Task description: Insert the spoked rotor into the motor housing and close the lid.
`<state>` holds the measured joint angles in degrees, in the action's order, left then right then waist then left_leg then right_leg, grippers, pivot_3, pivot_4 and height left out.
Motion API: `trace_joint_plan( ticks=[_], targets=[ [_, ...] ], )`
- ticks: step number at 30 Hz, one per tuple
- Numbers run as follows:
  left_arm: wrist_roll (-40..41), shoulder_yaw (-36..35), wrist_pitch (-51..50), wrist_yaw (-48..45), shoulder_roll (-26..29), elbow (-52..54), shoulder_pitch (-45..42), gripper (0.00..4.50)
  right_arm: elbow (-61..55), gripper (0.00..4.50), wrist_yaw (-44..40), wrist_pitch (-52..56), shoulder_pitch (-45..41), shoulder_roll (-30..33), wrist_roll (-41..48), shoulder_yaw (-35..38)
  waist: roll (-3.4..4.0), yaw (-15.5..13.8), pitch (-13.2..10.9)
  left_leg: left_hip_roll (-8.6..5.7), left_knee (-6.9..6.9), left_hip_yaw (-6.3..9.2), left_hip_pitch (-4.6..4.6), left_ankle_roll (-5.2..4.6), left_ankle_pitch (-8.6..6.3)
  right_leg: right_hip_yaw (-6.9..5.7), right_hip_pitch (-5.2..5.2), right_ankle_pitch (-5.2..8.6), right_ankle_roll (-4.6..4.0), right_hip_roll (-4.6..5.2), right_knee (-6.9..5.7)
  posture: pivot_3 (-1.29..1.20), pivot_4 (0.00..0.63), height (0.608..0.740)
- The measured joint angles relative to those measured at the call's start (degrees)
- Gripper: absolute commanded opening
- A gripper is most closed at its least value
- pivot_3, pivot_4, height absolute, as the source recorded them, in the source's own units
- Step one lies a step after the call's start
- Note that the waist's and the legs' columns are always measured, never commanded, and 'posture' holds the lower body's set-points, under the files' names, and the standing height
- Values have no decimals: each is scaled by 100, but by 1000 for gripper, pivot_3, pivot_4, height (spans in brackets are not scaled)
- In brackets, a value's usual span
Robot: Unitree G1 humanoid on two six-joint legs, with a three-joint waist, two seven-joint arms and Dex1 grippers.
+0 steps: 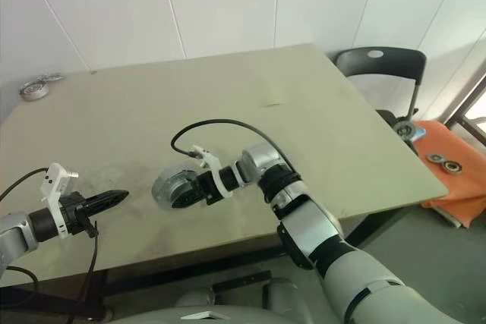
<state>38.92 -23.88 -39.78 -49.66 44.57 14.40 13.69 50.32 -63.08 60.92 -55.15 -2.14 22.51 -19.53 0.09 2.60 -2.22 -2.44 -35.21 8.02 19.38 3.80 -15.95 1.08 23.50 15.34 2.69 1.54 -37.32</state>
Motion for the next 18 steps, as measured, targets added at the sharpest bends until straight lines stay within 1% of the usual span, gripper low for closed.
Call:
trace_joint_plan(
  ticks=[4,9,18],
  targets=[
    [-5,14,10,29,-37,0,-11,0,419,26,228,-187,-90,-56,-147,343,1,17,0,7,0,0,-3,0,0,-1,2,0,0,-8,-7,0,0,740],
    [-20,56,29,106,-160,0,-61,0,739,26,513,-377,-243,-321,-212,749,1,62,-1,8,0,0,-3,0,0,-1,1,0,0,-8,-9,0,0,740],
    [-94,101,63,136,-295,-2,-65,0,979,26,721,-516,-291,-475,-341,1137,0,138,0,5,-2,1,-2,0,0,0,0,-1,0,-5,-10,0,0,740]
  ],
)
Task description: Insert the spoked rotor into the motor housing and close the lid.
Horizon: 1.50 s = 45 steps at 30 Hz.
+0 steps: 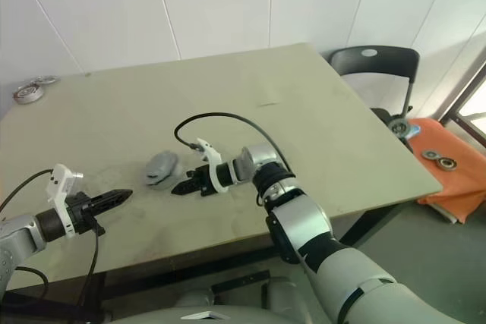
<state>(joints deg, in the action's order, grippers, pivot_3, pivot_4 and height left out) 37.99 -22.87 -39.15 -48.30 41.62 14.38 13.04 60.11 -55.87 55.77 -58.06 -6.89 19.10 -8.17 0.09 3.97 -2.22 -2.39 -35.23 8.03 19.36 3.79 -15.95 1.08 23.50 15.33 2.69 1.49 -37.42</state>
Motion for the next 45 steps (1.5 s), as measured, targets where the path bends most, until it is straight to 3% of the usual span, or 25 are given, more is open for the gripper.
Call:
trace_joint_plan(
  ticks=[6,14,18,26,35,39,45],
  targets=[
    [-14,6,21,6,-8,-52,-61,0,61,26,2,-354,-65,2,-159,90,1,7,-1,1,1,-1,1,0,0,0,1,0,1,-1,0,0,0,740],
    [5,-76,22,-80,57,-24,-30,0,-1728,26,-1047,-1892,549,369,-961,-1294,-1,5,0,1,0,-1,1,0,0,0,0,0,4,0,1,0,0,740],
    [-3,-119,149,-212,80,170,223,0,-2003,26,-1311,-2394,669,450,-1120,-1579,0,11,0,3,1,-1,-2,0,0,1,1,0,3,-2,-1,0,0,740],
    [-503,-296,1113,-422,113,224,754,0,-959,26,-374,-4429,569,16,-1712,-1659,6,-14,-4,0,0,-1,-3,2,0,1,-3,2,-3,1,-1,0,0,740],
    [-750,-777,1592,-573,279,-55,880,0,525,26,861,-5612,53,-39,-1856,-1075,6,17,-4,8,4,-2,-9,1,1,3,-2,1,-6,-9,-5,0,0,740],
    [-752,-821,1597,-567,277,-134,862,0,676,907,949,-5745,-193,-79,-1856,-867,4,10,-3,6,4,-2,-7,1,1,3,-3,0,-4,-6,-4,0,0,740],
    [-749,-832,1597,-530,271,-205,793,0,764,2957,738,-5716,-282,-100,-1771,-589,3,6,-3,3,2,-2,-8,0,1,4,-5,0,-4,-4,-3,0,0,740]
  ],
)
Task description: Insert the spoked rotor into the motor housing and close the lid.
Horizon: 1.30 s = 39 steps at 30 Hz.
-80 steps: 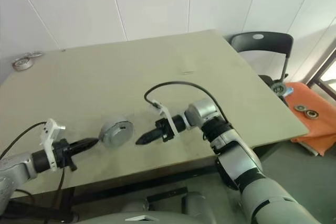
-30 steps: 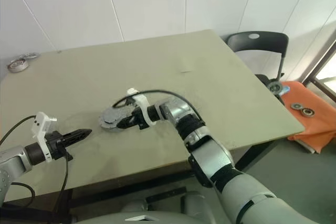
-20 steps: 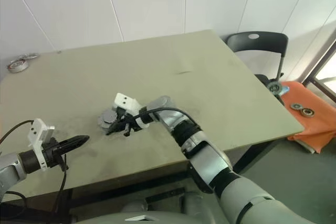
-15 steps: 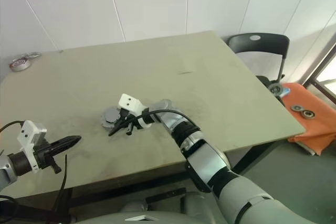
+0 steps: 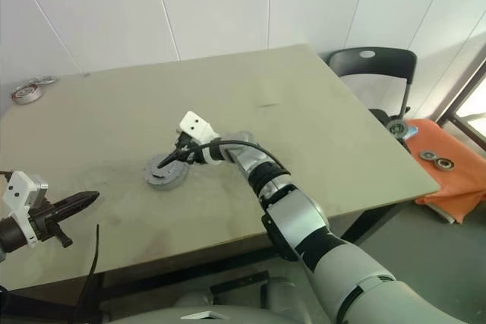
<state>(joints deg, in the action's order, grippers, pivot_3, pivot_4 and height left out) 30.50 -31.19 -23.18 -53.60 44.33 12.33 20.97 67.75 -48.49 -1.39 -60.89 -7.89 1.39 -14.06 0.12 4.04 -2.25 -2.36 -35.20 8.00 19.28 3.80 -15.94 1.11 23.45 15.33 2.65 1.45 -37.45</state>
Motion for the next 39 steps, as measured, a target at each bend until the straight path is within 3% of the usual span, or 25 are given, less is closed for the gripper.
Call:
trace_joint_plan(
  ticks=[3,8,18,29,39],
  targets=[
    [13,-2,-1,1,-3,0,-31,0,-1,3948,-299,116,-18,-4,10,14,0,0,0,1,0,1,-1,0,0,-1,0,0,0,-1,-1,0,0,740],
    [10,-1,0,17,-20,0,-27,0,13,3948,-589,95,-18,-8,-183,-191,0,4,0,1,1,0,-1,0,0,0,1,0,1,-1,-2,0,0,740],
    [8,26,-2,189,-336,175,83,0,243,3948,181,-21,-49,-29,-316,-122,-1,2,1,1,0,-1,0,0,0,1,0,-1,0,0,-1,0,0,740],
    [77,32,-100,412,-511,358,116,0,245,3948,85,-21,-49,-34,-316,-176,-2,0,1,1,-2,0,-1,0,0,1,-2,-1,0,-1,-2,0,0,740],
    [-271,159,71,717,-485,-349,-658,0,232,3948,77,-3,-50,-36,-277,-167,-5,-8,3,1,-4,4,-3,0,0,-5,-2,-1,0,-4,-9,0,0,740]
  ],
)
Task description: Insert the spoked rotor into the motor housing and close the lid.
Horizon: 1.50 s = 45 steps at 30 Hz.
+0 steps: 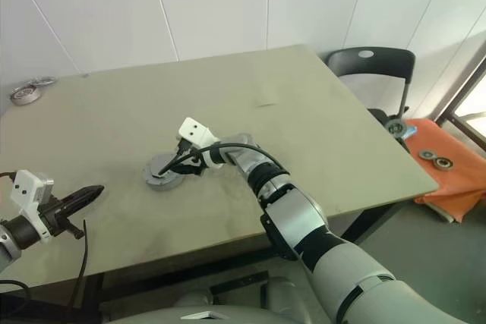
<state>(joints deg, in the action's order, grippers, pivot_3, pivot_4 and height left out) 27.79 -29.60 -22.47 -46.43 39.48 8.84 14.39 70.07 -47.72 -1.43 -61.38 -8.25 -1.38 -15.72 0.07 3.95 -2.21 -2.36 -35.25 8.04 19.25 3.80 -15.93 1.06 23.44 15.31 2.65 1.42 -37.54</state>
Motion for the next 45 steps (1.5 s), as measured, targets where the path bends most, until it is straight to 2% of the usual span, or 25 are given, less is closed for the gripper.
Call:
trace_joint_plan(
  ticks=[9,16,26,31,36,45],
  targets=[
    [-344,709,467,-84,-45,-1059,-1180,0,-16,3948,134,66,0,7,82,179,-15,3,10,-4,1,-2,0,1,0,6,3,-2,2,5,-2,0,0,740],
    [-854,1300,1267,109,-469,-2577,-2336,0,-48,3948,305,172,0,22,229,475,-31,4,20,-4,-3,-3,0,3,2,8,7,-6,4,6,-11,0,0,740],
    [-1490,1627,2667,559,-956,-5156,-3847,0,-81,3948,573,249,6,49,268,799,-37,-1,24,-10,-13,-2,4,4,3,11,15,-7,5,11,-31,0,0,740],
    [-1663,1758,3209,651,-1208,-6004,-4360,0,-130,3948,606,301,17,61,266,846,-38,1,24,-13,-31,-2,6,4,2,11,16,-8,7,14,-46,0,0,740],
    [-1720,1768,3354,584,-1290,-6492,-4639,0,-137,3948,698,362,53,71,262,925,-37,-34,24,-17,-58,5,9,4,2,5,9,-10,11,13,-59,0,0,740],
    [-1810,1971,3456,254,-1412,-6549,-4714,0,-156,3948,753,374,68,74,256,928,-37,-137,23,-29,-87,3,9,3,3,10,-3,-23,31,17,-58,0,0,740]
  ],
)
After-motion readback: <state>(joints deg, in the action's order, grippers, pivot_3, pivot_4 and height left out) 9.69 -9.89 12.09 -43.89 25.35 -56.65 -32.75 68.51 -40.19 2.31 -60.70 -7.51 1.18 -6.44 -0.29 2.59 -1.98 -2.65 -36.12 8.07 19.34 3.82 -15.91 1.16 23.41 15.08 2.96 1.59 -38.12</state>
